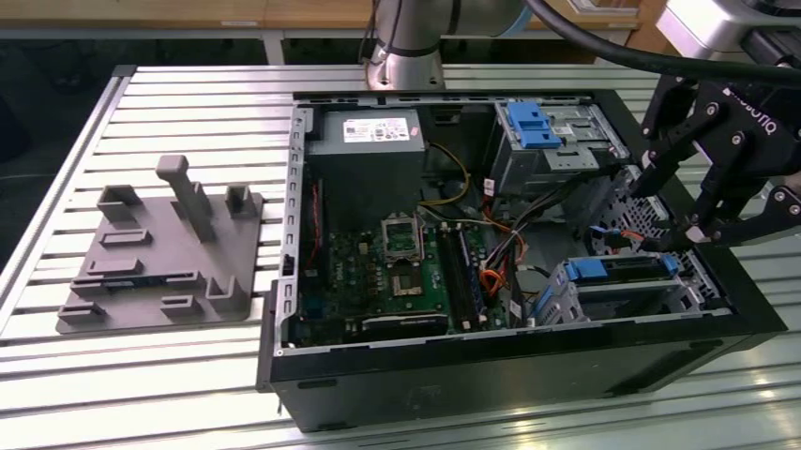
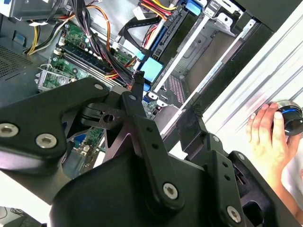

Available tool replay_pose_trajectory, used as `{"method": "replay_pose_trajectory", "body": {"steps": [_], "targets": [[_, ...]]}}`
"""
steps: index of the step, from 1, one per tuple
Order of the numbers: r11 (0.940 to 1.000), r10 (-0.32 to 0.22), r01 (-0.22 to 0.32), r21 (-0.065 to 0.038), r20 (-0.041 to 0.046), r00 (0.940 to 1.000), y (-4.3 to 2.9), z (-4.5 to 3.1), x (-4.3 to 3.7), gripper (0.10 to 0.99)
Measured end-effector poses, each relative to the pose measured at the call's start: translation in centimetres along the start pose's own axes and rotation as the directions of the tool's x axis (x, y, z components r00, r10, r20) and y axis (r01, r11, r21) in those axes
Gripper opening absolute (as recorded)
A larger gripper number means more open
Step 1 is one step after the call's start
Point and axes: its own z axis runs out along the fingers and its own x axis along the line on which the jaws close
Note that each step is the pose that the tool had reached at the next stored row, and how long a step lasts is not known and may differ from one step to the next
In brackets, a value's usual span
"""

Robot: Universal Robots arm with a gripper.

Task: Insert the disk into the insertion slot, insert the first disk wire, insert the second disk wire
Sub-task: 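Insert the first disk wire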

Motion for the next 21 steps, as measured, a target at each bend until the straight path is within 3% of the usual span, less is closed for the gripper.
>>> {"method": "replay_pose_trajectory", "body": {"steps": [8,10,12,17,19,21], "targets": [[1.0,-0.004,0.004,0.0,-0.0003,1.0,0.0,0.0,0.0,0.557],[1.0,-0.004,0.004,0.0,-0.004,1.0,-0.01,0.02,-0.14,0.557],[1.0,-0.004,0.004,-0.001,-0.0165,0.9999,-0.02,0.03,-0.51,0.557],[1.0,-0.003,0.003,-0.002,-0.0589,0.9983,-0.14,0.11,-1.8,0.557],[1.0,-0.003,0.002,-0.006,-0.0786,0.9969,-0.32,0.12,-2.01,0.557],[0.9999,-0.003,0.002,-0.012,-0.0929,0.9957,-0.62,0.13,-2.03,0.557]]}}
